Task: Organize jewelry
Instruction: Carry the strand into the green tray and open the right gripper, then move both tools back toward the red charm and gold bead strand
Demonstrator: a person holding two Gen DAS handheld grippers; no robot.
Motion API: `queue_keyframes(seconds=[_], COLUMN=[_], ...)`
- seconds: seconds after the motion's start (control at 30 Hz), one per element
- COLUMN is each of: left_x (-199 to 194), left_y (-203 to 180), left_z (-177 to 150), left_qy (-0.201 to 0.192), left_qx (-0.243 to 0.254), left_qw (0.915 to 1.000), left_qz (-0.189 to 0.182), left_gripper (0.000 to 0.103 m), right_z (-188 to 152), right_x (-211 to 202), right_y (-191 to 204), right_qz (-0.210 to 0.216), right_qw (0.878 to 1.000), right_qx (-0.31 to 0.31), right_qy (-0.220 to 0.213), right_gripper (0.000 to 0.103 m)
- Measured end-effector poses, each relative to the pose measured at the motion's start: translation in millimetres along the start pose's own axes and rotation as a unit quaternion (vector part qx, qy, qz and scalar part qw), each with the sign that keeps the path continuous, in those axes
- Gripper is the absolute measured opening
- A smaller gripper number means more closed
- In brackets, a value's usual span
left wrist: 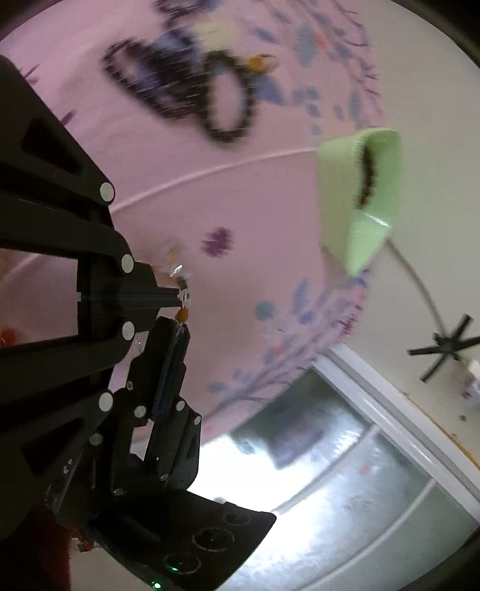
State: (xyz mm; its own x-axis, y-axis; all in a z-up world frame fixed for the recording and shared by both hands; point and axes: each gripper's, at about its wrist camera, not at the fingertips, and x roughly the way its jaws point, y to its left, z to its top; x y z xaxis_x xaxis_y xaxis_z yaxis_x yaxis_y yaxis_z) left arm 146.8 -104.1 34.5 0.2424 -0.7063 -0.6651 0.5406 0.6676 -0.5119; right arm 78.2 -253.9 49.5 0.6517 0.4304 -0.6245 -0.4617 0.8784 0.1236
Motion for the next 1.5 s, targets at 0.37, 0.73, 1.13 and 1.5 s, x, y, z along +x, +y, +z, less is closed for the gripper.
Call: queue_keyframes(seconds=[0.37, 0.73, 1.13, 1.5], left_x=[-37.2, -7.3, 2.4, -62.4], left_y=[-14.2, 17.8, 40.7, 17.2], left_z=[124.6, 203.0, 127.1, -36.0], left_qy=[-0.076, -0.095, -0.026, -0.015], left_qx=[0.039, 0.018, -0.010, -0.002], left_qw=[0.9960, 0.9921, 0.9913, 0.9936], left_qz=[0.025, 0.080, 0.128, 0.112], left_gripper=[0.000, 0.000, 0.000, 0.000], right_z=[125.4, 182.7, 95.4, -49.6], right_x=[-2.4, 59.3, 52.6, 0.2], right_y=[-50.4, -86.5, -88.9, -15.7], right_qz=[-0.006, -0.037, -0.010, 0.068], right_qw=[0.997, 0.997, 0.996, 0.993], right_qx=[0.006, 0.013, 0.085, 0.088], right_qy=[-0.073, -0.063, -0.033, 0.034], right_gripper=[0.005, 0.006, 0.037, 0.037])
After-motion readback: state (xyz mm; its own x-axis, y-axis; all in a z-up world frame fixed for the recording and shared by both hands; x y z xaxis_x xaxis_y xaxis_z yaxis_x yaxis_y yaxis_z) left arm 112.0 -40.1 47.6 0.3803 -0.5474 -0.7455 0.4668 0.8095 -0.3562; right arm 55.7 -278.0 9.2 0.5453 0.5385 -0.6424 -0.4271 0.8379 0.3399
